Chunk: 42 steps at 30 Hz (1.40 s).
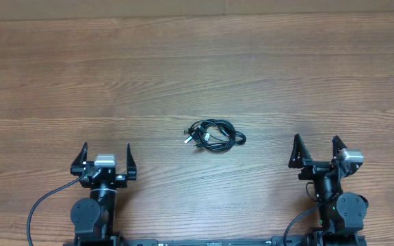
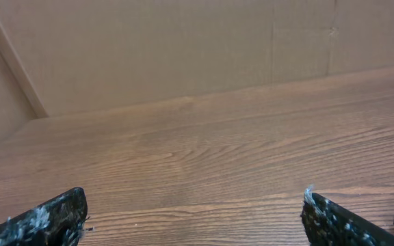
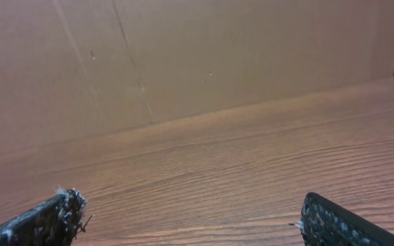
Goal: Untangle cables
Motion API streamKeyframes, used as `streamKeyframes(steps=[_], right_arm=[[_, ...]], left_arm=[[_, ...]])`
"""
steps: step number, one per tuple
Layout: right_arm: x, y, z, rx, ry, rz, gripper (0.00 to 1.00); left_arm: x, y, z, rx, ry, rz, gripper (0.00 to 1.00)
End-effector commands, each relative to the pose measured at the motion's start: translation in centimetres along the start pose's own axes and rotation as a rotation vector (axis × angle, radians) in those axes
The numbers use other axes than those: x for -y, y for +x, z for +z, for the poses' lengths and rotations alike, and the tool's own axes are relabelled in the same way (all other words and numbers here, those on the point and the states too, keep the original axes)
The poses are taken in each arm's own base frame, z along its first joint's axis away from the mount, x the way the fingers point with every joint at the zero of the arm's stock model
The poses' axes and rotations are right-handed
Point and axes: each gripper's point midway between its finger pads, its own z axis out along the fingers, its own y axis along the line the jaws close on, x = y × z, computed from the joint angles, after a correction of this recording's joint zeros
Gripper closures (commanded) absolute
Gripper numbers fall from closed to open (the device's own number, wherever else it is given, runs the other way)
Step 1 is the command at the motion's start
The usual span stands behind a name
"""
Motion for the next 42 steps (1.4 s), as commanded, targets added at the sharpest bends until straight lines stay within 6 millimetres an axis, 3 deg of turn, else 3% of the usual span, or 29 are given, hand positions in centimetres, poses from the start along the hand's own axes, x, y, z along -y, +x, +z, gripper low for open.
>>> streamKeyframes(steps=[1, 12, 20, 32, 36, 42], right_arm=[[-0.1, 0.3, 0.0, 0.0, -0.005, 0.003, 0.0], [-0.4, 0.3, 0.0, -0.003, -0.027, 0.003, 0.0], [-3.7, 0.3, -0.5, -0.033, -0.214, 0.001, 0.0], [-6.5, -6.3, -2.2, -0.133, -0.259, 0.015, 0.0], [-7.5, -8.5, -1.7, -0.251, -0.264, 0.038, 0.0], [-8.0, -9.2, -0.4, -0.495, -0.225, 0.091, 0.0]], left_arm=[[-0.1, 0.3, 0.1, -0.005, -0.007, -0.015, 0.0], [-0.5, -0.4, 0.0, 0.026, -0.025, 0.0, 0.0], [1.2, -1.8, -0.2, 0.07, 0.08, -0.034, 0.0], [2.3, -10.7, -2.8, 0.046, 0.229, -0.02, 0.0], [3.5, -13.7, -2.5, -0.036, 0.339, -0.038, 0.0], [5.0, -16.3, -1.2, -0.238, 0.487, -0.099, 0.0]])
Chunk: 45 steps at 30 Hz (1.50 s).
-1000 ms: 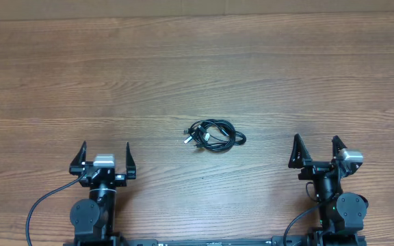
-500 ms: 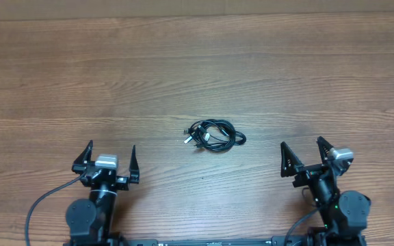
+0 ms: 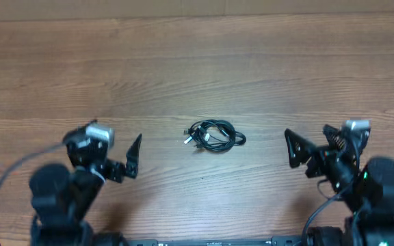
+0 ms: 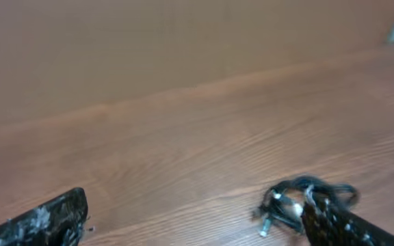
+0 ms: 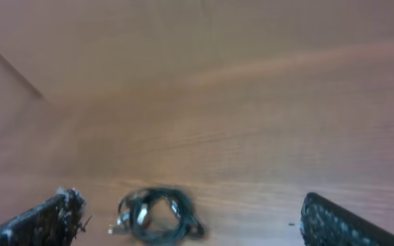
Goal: Untangle cables
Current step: 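Move the left gripper forward and down onto the black cable bundle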
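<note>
A small knot of black cables (image 3: 214, 135) with silver plugs lies on the wooden table (image 3: 197, 61), midway between the arms. My left gripper (image 3: 112, 141) stands open to its left, angled toward it. The left wrist view shows the bundle (image 4: 305, 201) low on the right, partly behind my right finger (image 4: 347, 227). My right gripper (image 3: 307, 134) is open to the right of the knot and turned toward it. In the right wrist view the bundle (image 5: 159, 214) is blurred, low and left of centre, between the open fingers. Neither gripper touches the cables.
Bare wood-grain table lies on all sides of the bundle. A brown cardboard wall (image 4: 183, 41) stands along the far edge of the table. Both arm bases sit at the near edge.
Both arms have swung inward toward the middle and moved forward. The cable bundle, outside both wrist views before, now shows in each. The bundle itself has not moved; both grippers stay open.
</note>
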Motion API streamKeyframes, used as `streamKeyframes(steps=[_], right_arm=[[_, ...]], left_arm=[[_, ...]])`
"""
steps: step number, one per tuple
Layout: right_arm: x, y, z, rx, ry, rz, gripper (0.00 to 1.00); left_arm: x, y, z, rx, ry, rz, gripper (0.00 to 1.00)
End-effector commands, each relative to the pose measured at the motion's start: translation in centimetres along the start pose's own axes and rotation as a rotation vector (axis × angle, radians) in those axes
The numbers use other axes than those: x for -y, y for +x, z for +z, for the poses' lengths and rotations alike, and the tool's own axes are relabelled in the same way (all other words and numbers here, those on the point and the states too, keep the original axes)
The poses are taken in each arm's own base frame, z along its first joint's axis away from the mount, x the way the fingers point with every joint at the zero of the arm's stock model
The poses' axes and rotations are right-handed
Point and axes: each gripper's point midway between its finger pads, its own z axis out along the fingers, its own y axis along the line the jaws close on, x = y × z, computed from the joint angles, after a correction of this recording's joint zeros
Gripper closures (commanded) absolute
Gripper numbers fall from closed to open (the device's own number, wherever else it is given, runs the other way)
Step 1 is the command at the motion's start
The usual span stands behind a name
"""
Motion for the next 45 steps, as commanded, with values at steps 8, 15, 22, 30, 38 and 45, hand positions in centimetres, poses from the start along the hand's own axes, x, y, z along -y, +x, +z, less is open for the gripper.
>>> streamKeyframes(steps=[8, 15, 22, 30, 38, 45], right_arm=[[-2.1, -4.0, 1.5, -0.302, -0.032, 0.117, 0.0], [-2.8, -3.3, 3.6, -0.386, -0.107, 0.166, 0.0], [-1.1, -1.9, 5.3, -0.457, -0.039, 0.217, 0.07], [-0.1, -1.4, 5.7, -0.477, 0.02, 0.248, 0.08], [1.4, -1.1, 5.5, -0.477, 0.12, 0.285, 0.07], [1.5, -0.9, 5.5, -0.485, 0.123, 0.288, 0.06]], left_arm=[[4.4, -5.7, 3.8, -0.33, 0.301, -0.085, 0.0], [8.9, -5.0, 10.1, -0.436, 0.505, -0.102, 0.0], [14.8, -0.3, 16.3, -0.545, 0.71, -0.075, 0.07], [22.3, 7.3, 22.3, -0.682, 0.698, -0.018, 0.13], [24.1, 13.9, 24.1, -0.926, 0.256, -0.419, 0.32], [25.1, 16.0, 23.8, -0.931, 0.102, -0.433, 0.34]])
